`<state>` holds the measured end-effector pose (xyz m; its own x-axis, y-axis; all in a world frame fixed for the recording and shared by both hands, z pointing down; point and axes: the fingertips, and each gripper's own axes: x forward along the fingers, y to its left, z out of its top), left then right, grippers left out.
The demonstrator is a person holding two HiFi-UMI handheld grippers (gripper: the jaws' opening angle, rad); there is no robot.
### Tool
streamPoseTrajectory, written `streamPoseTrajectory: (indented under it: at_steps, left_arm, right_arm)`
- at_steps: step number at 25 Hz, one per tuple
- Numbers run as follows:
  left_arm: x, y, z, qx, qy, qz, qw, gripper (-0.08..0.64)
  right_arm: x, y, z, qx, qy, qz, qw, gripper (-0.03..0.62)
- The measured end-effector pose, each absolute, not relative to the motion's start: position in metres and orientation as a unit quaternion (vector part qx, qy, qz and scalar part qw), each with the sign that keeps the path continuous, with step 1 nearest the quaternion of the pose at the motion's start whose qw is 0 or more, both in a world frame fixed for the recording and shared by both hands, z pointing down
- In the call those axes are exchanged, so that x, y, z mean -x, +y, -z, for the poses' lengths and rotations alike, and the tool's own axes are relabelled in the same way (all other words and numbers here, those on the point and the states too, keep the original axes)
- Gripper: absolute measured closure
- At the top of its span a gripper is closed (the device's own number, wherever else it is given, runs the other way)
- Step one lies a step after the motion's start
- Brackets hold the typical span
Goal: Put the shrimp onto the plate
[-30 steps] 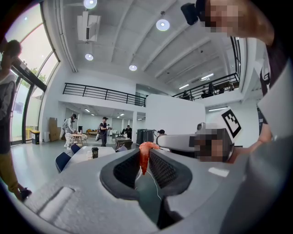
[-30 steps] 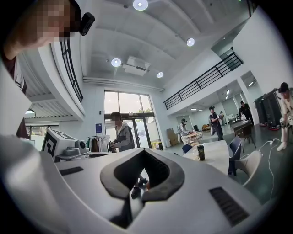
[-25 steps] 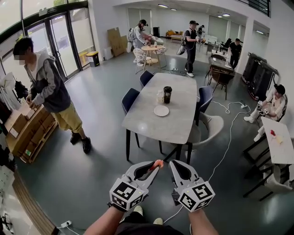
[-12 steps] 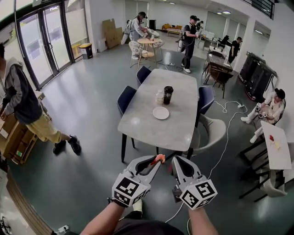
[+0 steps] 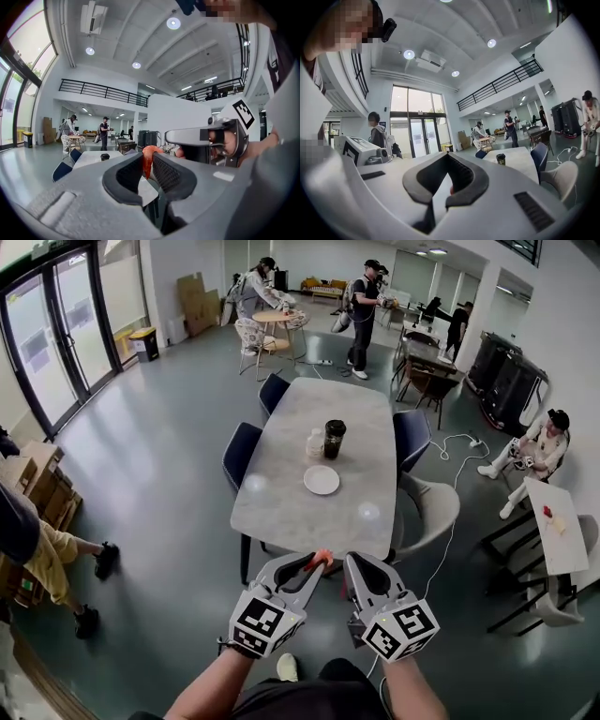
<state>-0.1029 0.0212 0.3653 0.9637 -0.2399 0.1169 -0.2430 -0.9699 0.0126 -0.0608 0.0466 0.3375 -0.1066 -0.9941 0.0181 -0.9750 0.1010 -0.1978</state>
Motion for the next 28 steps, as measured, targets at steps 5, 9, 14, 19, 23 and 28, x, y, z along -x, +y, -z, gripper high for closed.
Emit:
streamPoseTrajectory:
  at_steps: [5,9,14,19,23,28]
  left_arm:
    - [0.084,-0.011,-0.375,-0.992,-0.11,-0.062,0.021,0.503]
    - [0.063,-0.042,-0.391,-0.991,-0.11,-0.07,0.027,0.503]
    - [0.032,-0.084,-0.398,-0.989,-0.117,-0.081,0.026,0.503]
    - [-0.01,-0.135,-0.406,-0.987,-0.126,-0.095,0.023,0.503]
    - [-0.051,-0.166,-0.419,-0.983,-0.137,-0.116,0.024,0.503]
    - [-0.083,-0.198,-0.436,-0.978,-0.155,-0.139,0.026,0.503]
  right_arm:
    - [0.042,0.016,-0.347,0.674,0.731,0.088,0.059,0.597]
    - [0.024,-0.017,-0.362,0.671,0.733,0.098,0.056,0.597]
    - [-0.006,-0.064,-0.362,0.659,0.742,0.096,0.071,0.597]
    - [-0.05,-0.116,-0.368,0.65,0.748,0.113,0.073,0.597]
    - [-0.09,-0.145,-0.372,0.64,0.754,0.123,0.08,0.597]
    - [-0.125,-0.175,-0.38,0.63,0.76,0.131,0.087,0.597]
